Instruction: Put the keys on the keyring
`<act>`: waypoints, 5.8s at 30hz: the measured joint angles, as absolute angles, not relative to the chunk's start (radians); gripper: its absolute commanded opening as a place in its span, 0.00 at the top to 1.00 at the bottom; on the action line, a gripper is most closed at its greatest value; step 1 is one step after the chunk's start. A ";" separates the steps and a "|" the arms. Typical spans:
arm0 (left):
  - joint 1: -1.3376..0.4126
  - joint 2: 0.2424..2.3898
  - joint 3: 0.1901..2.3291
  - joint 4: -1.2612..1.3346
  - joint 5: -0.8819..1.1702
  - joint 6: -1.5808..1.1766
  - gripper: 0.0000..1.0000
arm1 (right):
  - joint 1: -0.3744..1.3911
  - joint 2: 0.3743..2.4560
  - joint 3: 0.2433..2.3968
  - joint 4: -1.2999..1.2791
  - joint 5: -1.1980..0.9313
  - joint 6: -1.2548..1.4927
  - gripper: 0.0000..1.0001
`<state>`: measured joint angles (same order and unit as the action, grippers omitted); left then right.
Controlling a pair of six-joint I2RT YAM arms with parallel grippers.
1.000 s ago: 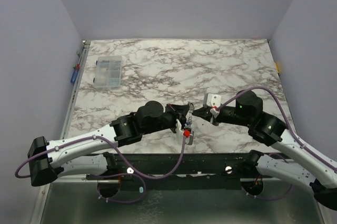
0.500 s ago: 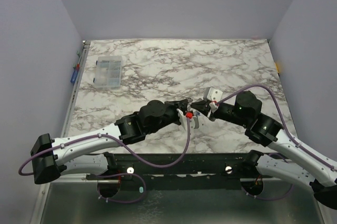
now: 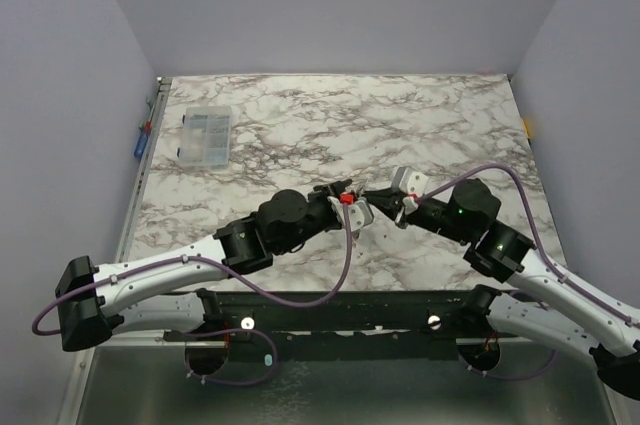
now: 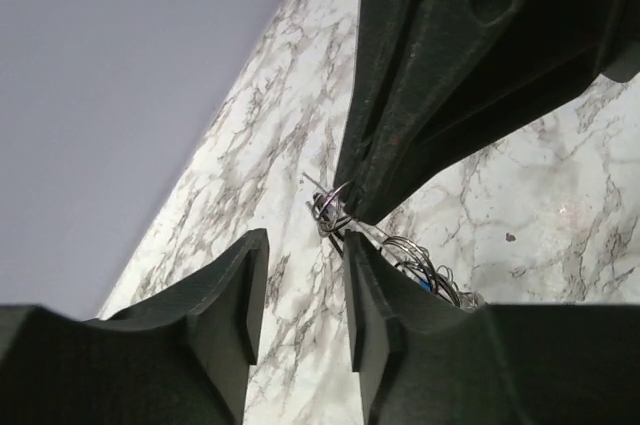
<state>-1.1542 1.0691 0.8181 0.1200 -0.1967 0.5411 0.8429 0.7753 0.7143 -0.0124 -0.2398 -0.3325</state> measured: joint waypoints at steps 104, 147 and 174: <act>-1.072 0.952 0.810 -0.003 0.294 0.475 1.00 | 0.839 0.669 0.834 -0.263 -0.606 -0.488 0.51; -1.064 0.993 0.812 -0.055 0.255 0.525 1.00 | 0.839 0.953 0.989 -0.496 -0.458 -0.603 0.76; -1.058 0.983 0.813 -0.079 0.238 0.519 0.65 | 0.845 0.905 0.880 -0.373 -0.429 -0.582 1.00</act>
<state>-1.0580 0.9829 0.8135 -0.0792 0.2379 0.5194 0.8448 0.9047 0.8799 -0.3729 -0.4294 -0.5819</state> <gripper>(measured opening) 0.307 0.015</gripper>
